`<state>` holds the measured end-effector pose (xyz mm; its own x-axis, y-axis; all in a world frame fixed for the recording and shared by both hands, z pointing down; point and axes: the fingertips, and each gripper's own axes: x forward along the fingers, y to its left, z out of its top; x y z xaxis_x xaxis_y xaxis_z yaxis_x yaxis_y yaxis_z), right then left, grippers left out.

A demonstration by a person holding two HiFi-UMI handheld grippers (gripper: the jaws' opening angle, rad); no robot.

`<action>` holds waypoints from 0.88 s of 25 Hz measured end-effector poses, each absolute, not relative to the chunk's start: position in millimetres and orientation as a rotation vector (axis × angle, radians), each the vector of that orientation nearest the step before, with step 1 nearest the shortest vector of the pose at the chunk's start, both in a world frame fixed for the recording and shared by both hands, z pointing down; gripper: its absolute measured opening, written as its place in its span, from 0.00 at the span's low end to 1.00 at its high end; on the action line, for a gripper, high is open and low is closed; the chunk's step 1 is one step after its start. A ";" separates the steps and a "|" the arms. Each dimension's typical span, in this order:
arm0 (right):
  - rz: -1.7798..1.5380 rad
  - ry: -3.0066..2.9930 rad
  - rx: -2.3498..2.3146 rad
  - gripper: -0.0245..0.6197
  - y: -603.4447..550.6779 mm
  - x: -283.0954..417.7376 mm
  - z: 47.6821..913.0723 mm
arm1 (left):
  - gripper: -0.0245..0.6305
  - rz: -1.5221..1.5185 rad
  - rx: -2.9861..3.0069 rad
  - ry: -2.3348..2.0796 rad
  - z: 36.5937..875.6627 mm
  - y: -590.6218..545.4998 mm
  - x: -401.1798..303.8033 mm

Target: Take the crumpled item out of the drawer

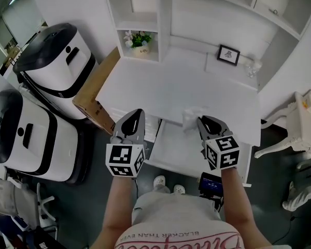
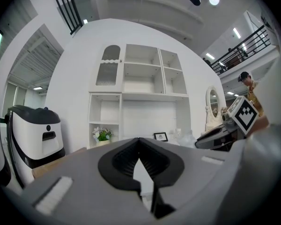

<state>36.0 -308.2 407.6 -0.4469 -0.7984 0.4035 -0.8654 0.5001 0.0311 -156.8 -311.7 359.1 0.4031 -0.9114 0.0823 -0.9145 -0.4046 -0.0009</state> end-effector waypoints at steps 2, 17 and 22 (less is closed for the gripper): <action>0.212 -2.398 1.411 0.12 -308.3 37.2 393.0 | 0.05 0.091 2.609 -1.695 351.3 -312.6 -157.6; -0.183 -2.548 1.564 0.12 -290.3 35.9 268.8 | 0.05 -0.030 2.787 -1.739 276.9 -306.9 -153.5; -0.326 -2.626 1.648 0.11 -278.4 40.2 220.1 | 0.05 -0.074 2.863 -1.787 243.4 -302.7 -149.0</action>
<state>40.2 -278.4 220.1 -0.4410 -0.8929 -0.0903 -0.8879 0.4195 0.1888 -149.0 -302.7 243.4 0.4461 -0.8807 -0.1596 -0.8908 -0.4197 -0.1739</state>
